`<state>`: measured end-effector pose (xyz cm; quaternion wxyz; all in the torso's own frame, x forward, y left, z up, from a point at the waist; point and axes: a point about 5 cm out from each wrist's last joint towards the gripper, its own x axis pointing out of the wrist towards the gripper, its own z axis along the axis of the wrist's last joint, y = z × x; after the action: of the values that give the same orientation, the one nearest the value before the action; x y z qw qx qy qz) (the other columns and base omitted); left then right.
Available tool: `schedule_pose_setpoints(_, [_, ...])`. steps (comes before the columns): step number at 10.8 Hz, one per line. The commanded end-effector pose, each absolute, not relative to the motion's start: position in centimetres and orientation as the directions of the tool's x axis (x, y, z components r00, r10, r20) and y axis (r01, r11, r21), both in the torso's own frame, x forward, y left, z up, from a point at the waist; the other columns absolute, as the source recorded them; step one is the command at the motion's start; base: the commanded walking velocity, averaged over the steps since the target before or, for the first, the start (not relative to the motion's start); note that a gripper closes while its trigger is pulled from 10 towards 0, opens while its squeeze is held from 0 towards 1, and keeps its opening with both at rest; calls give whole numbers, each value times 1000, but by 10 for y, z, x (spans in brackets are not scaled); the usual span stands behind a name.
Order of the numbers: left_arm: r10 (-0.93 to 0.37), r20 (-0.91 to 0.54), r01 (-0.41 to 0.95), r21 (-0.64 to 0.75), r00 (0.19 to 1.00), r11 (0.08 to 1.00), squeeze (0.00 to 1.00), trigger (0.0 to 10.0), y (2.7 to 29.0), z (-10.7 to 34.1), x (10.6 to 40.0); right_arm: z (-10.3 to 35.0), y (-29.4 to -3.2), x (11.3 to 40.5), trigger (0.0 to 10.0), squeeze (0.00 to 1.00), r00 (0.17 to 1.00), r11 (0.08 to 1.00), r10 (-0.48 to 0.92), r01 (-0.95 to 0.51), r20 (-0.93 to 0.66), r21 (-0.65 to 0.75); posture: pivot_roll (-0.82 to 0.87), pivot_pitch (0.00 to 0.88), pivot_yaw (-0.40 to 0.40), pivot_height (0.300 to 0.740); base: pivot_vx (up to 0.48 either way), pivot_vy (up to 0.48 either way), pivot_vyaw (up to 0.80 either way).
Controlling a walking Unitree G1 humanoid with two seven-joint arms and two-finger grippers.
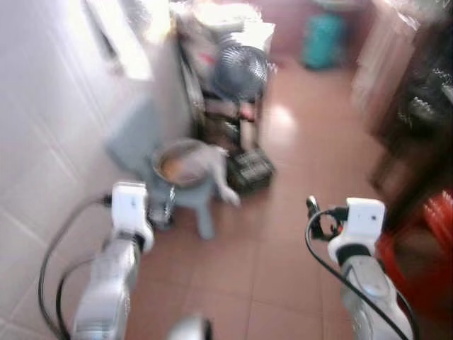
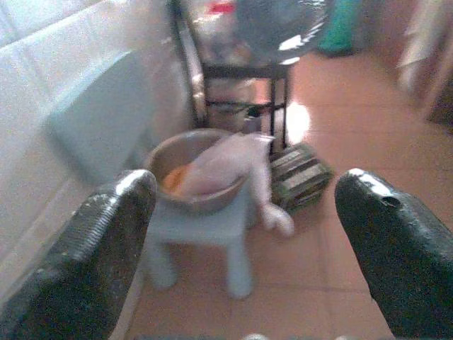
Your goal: Setting the table
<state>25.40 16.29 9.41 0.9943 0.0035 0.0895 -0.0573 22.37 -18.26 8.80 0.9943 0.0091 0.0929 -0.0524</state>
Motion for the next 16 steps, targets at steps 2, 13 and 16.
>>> schedule_pose_setpoints(2, [-113,-155,114,-3,981,994,0,10000,163,100,256,95,-184,227,10000,0,981,994,-111,113,-157,5,-33,0,74,740,0,0,0])
schedule_pose_setpoints(13, [-113,-155,114,-3,981,994,0,10000,163,100,256,95,-184,227,10000,0,981,994,-111,113,-157,5,-33,0,74,740,0,0,0])
schedule_pose_setpoints(16, [-113,-155,114,-3,981,994,0,10000,163,100,256,95,-184,227,10000,0,981,994,-111,113,-157,5,-33,0,74,740,0,0,0])
